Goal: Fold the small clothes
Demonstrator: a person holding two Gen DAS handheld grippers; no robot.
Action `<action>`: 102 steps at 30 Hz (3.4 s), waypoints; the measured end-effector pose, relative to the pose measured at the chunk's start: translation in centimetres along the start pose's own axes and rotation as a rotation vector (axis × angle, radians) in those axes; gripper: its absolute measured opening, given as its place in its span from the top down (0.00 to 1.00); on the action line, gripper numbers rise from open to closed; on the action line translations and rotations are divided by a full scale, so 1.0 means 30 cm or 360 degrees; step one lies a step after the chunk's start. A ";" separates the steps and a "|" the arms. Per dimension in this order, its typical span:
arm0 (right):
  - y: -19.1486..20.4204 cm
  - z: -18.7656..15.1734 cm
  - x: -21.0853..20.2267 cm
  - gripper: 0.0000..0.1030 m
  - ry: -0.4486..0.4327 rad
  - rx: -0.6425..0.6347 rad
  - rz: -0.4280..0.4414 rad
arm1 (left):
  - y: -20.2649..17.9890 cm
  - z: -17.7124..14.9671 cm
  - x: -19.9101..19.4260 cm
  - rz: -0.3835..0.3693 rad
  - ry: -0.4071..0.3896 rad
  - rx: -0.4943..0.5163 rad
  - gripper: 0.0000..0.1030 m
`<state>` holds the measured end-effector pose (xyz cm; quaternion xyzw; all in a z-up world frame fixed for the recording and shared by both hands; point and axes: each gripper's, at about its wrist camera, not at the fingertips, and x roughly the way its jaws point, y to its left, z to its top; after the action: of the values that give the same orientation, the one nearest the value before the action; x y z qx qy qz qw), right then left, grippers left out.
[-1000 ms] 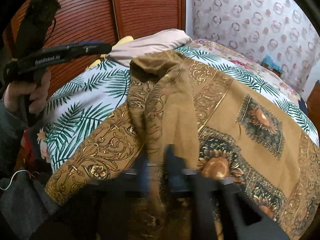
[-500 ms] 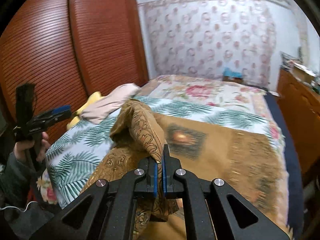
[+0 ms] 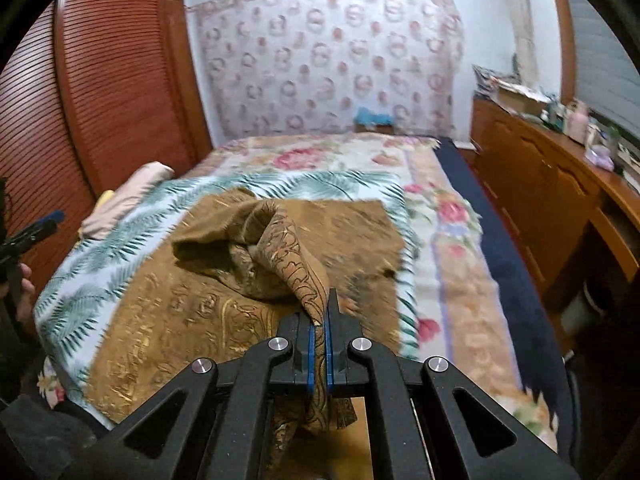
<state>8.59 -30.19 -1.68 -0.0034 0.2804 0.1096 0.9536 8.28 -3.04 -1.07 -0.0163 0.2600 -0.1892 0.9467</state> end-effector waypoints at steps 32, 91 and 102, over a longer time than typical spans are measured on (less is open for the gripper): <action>0.012 0.132 -0.128 0.54 -0.0011 -0.0195 0.0009 | -0.161 -0.046 0.140 -0.0044 0.0195 0.0081 0.23; -0.172 0.509 0.250 0.63 0.0183 -0.0187 -0.0246 | -0.118 -0.166 0.183 -0.0053 0.0306 -0.0008 0.23; -0.271 0.407 0.405 0.63 0.0484 -0.0012 -0.0087 | -0.161 -0.151 0.191 -0.0087 0.0314 0.0029 0.23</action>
<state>26.79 -34.78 1.67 -0.0311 0.4210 0.0830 0.9027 8.87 -9.30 -7.14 0.0040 0.3496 -0.2180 0.9112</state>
